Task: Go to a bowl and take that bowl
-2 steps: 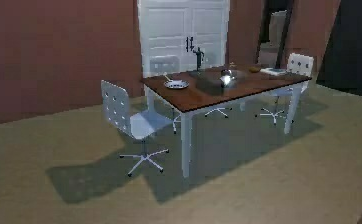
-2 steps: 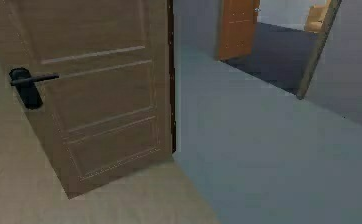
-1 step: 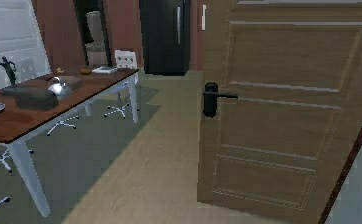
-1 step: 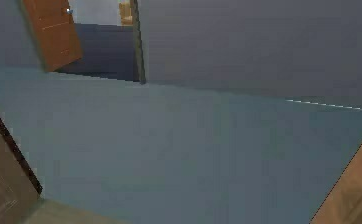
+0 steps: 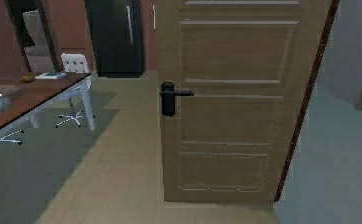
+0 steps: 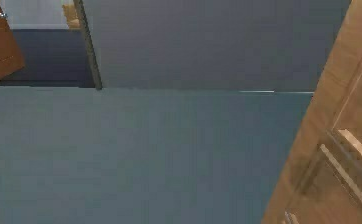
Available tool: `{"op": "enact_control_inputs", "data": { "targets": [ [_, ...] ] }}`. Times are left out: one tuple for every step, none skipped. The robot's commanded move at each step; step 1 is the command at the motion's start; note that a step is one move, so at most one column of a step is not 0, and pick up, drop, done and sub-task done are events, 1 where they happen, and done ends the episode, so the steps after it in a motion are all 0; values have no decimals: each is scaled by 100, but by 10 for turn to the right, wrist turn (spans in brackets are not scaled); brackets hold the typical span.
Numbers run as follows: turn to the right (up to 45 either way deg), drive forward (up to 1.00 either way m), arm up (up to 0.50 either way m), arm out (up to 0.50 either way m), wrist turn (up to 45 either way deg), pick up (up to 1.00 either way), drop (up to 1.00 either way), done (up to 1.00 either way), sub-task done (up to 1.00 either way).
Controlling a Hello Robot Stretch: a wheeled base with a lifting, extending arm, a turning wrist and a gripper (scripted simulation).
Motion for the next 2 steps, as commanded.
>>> {"op": "enact_control_inputs", "data": {
  "targets": [
    [0,15,0,0,0,0,0,0,0],
    [-450,0,0,0,0,0,0,0,0]
  ]
}}
